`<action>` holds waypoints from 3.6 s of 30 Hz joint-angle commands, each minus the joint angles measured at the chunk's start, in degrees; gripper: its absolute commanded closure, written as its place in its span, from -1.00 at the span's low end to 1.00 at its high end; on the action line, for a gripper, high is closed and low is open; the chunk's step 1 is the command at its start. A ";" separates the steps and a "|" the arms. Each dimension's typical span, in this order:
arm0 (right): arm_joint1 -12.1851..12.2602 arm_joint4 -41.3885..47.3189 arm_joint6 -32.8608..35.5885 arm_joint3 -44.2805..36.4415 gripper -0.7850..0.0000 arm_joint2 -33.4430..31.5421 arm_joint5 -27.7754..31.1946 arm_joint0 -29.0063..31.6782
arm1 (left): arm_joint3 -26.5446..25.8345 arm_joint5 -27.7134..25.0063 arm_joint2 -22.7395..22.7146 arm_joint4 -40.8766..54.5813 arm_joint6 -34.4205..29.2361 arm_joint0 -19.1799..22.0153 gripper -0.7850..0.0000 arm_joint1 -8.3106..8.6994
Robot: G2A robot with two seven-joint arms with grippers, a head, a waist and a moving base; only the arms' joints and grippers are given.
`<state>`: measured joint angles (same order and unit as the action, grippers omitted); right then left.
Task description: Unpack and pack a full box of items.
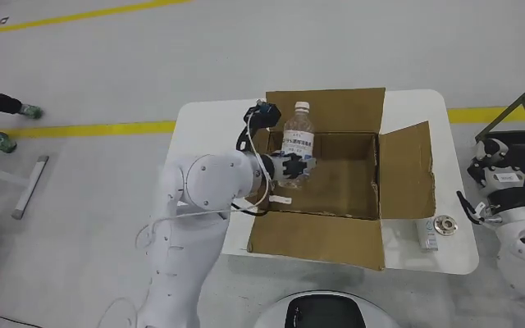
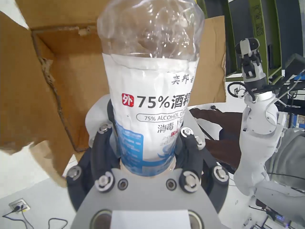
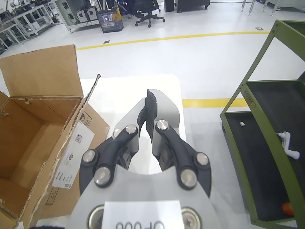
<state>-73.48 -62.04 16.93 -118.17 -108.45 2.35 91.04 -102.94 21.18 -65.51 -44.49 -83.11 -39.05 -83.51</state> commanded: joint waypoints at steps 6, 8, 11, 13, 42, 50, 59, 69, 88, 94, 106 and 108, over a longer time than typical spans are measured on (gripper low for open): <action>0.00 0.00 0.00 0.00 1.00 0.00 0.00 0.00 | 4.67 1.67 4.91 -0.47 1.67 -0.11 1.00 -0.21; 0.00 0.00 0.00 0.00 1.00 0.00 0.00 0.00 | 4.67 1.67 4.91 -0.47 1.67 -0.11 1.00 -0.21; 0.00 0.00 0.00 0.00 1.00 0.00 0.00 0.00 | 4.67 1.67 4.91 -0.47 1.67 -0.11 1.00 -0.21; 0.00 0.00 0.00 0.00 1.00 0.00 0.00 0.00 | 4.67 1.67 4.91 -0.47 1.67 -0.11 1.00 -0.21; 0.17 -0.13 -1.29 0.41 1.00 -0.49 -0.89 0.88 | 30.00 6.20 18.95 5.52 6.21 12.83 1.00 -4.41; 0.29 -0.37 -1.12 0.13 1.00 -0.21 -0.86 0.48 | 38.93 7.50 23.96 4.42 7.51 16.12 1.00 -6.17; 0.36 -0.53 -1.48 0.03 1.00 -0.38 -0.94 1.08 | 46.67 8.98 26.63 5.78 8.99 17.67 1.00 -7.73; 0.45 -0.36 -1.56 -0.01 1.00 -0.43 -0.99 1.28 | 51.39 9.92 29.27 6.18 9.93 18.77 1.00 -9.21; 0.76 -0.27 1.07 0.99 1.00 -0.88 -0.04 1.76 | 56.20 10.48 30.80 6.49 10.49 20.67 -1.00 -10.87; 0.98 3.60 4.83 0.51 1.00 -2.97 0.93 1.82 | 51.36 10.07 29.29 6.41 10.23 20.96 -1.00 -10.47; 3.48 9.22 36.32 -3.23 1.00 -11.31 10.86 1.97 | 24.28 5.14 17.36 -6.18 5.14 13.35 -1.00 -3.45; 3.82 8.87 39.40 -3.94 1.00 -11.49 12.52 2.99 | 18.63 4.15 13.94 -10.37 4.15 10.34 -1.00 -1.96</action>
<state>-69.82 -52.97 54.73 -121.87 -119.84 14.18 93.53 -80.51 25.66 -49.47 -51.82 -78.63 -26.87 -86.33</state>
